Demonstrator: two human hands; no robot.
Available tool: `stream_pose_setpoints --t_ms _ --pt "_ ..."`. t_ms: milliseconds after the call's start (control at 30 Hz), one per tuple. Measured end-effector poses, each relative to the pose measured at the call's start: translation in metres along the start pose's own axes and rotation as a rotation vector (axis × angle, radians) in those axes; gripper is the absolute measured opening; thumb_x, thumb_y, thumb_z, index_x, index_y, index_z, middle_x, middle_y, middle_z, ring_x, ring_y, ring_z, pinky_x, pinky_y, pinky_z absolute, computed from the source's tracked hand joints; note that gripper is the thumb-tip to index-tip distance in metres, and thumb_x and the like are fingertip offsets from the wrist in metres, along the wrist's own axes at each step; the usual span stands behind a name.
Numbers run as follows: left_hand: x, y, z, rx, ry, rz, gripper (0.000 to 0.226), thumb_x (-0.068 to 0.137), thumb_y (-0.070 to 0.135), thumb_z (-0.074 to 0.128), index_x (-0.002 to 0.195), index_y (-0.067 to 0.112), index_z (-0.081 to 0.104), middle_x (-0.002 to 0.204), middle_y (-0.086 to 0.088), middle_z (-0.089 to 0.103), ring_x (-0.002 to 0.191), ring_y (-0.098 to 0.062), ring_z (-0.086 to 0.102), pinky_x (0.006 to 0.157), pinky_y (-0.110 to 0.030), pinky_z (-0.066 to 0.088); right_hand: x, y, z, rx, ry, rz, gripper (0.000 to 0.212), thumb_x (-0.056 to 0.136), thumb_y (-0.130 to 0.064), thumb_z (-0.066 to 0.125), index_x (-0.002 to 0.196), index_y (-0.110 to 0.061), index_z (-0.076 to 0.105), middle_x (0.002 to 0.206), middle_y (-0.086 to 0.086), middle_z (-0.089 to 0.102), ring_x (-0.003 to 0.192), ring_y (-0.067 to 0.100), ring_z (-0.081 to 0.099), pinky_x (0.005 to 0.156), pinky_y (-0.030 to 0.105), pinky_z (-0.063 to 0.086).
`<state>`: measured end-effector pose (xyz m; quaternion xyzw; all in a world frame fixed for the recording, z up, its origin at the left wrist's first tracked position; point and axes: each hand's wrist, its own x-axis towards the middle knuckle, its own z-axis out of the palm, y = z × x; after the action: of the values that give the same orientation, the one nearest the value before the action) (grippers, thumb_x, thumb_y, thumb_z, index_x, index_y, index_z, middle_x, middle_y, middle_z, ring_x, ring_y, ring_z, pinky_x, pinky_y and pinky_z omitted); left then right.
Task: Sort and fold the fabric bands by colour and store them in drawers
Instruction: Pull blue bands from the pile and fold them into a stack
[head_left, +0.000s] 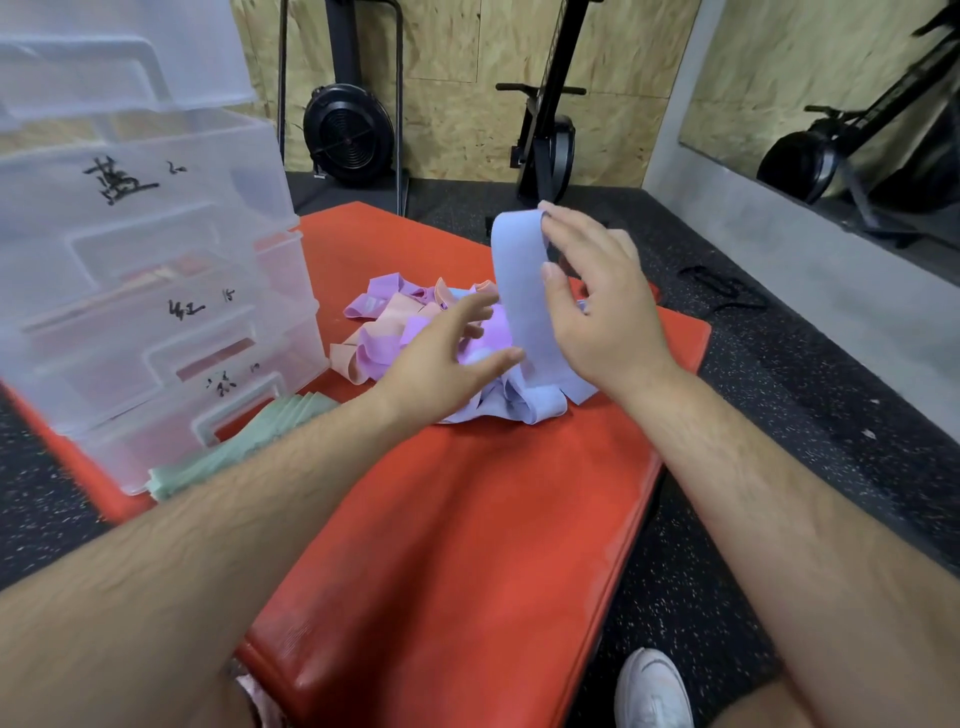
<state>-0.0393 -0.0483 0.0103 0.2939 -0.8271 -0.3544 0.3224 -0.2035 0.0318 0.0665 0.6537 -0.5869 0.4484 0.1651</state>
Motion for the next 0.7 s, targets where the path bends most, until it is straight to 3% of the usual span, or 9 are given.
stream_pose_setpoints --t_ms 100,200,267,333,433,500,567,667,700 --pt "-0.005 0.023 0.000 -0.286 0.079 -0.006 0.042 0.089 0.048 0.068 0.123 0.025 0.058 0.117 0.010 0.068 0.112 -0.007 0.063 0.098 -0.037 0.051 -0.009 -0.009 -0.006 0.171 -0.083 0.087 0.035 0.095 -0.014 0.058 0.129 -0.009 0.065 0.141 0.000 0.059 0.113 0.007 0.057 0.099 0.022 0.041" --pt "-0.009 0.036 -0.002 -0.485 0.200 -0.154 0.039 0.093 0.052 0.059 0.106 0.017 0.065 0.101 -0.002 0.069 0.097 -0.010 0.065 0.091 -0.033 0.049 -0.019 -0.021 -0.010 0.427 -0.141 0.307 0.029 0.092 -0.016 0.071 0.121 -0.016 0.068 0.132 -0.004 0.061 0.084 -0.004 0.060 0.080 0.015 0.048" --pt "-0.011 0.037 -0.004 -0.577 0.199 -0.266 0.051 0.089 0.060 0.060 0.106 0.012 0.066 0.099 -0.010 0.067 0.096 -0.017 0.065 0.095 -0.033 0.047 -0.025 -0.025 -0.009 0.517 -0.162 0.404 0.031 0.090 -0.017 0.075 0.118 -0.023 0.066 0.127 -0.007 0.063 0.082 -0.001 0.061 0.084 0.023 0.053" --pt "-0.012 0.035 -0.009 -0.708 0.198 -0.373 0.057 0.085 0.065 0.061 0.107 0.012 0.067 0.098 -0.005 0.073 0.093 -0.018 0.070 0.094 -0.037 0.051 -0.029 -0.025 -0.007 0.549 -0.193 0.451 0.031 0.088 -0.017 0.077 0.117 -0.021 0.068 0.121 -0.008 0.068 0.087 0.004 0.064 0.089 0.028 0.054" --pt "-0.019 0.033 -0.018 -0.874 0.120 -0.419 0.049 0.098 0.050 0.051 0.116 0.007 0.068 0.106 -0.007 0.075 0.086 -0.018 0.070 0.086 -0.035 0.055 -0.033 -0.026 -0.006 0.594 -0.290 0.477 0.028 0.087 -0.013 0.076 0.115 -0.012 0.072 0.118 -0.002 0.072 0.102 0.007 0.067 0.092 0.028 0.052" --pt "-0.026 0.030 -0.023 -0.908 0.083 -0.469 0.046 0.099 0.046 0.051 0.119 0.007 0.067 0.110 -0.009 0.073 0.086 -0.019 0.068 0.081 -0.032 0.054 -0.036 -0.030 -0.006 0.634 -0.358 0.483 0.018 0.089 -0.009 0.074 0.107 -0.007 0.075 0.114 0.000 0.074 0.099 0.003 0.067 0.087 0.021 0.051" --pt "-0.034 0.026 -0.027 -0.896 0.099 -0.501 0.029 0.100 0.032 0.054 0.109 0.009 0.069 0.103 -0.012 0.071 0.082 -0.020 0.065 0.074 -0.032 0.051 -0.038 -0.034 -0.005 0.650 -0.426 0.502 0.009 0.090 -0.006 0.071 0.096 -0.001 0.076 0.109 0.000 0.075 0.096 -0.001 0.067 0.083 0.016 0.048" --pt "-0.038 0.021 -0.031 -0.852 0.145 -0.501 0.007 0.093 0.004 0.060 0.095 0.008 0.066 0.086 -0.012 0.072 0.074 -0.021 0.064 0.069 -0.029 0.048 -0.041 -0.041 -0.002 0.691 -0.502 0.579 0.013 0.091 -0.007 0.069 0.092 0.004 0.076 0.097 0.004 0.076 0.089 0.000 0.068 0.080 0.013 0.050" --pt "-0.039 0.022 -0.032 -0.843 0.157 -0.494 0.014 0.090 -0.001 0.061 0.089 0.012 0.063 0.079 -0.006 0.069 0.068 -0.017 0.063 0.064 -0.027 0.047 -0.041 -0.044 -0.001 0.705 -0.494 0.625 0.016 0.091 -0.010 0.071 0.092 0.005 0.076 0.091 0.005 0.075 0.084 0.003 0.068 0.078 0.016 0.052"
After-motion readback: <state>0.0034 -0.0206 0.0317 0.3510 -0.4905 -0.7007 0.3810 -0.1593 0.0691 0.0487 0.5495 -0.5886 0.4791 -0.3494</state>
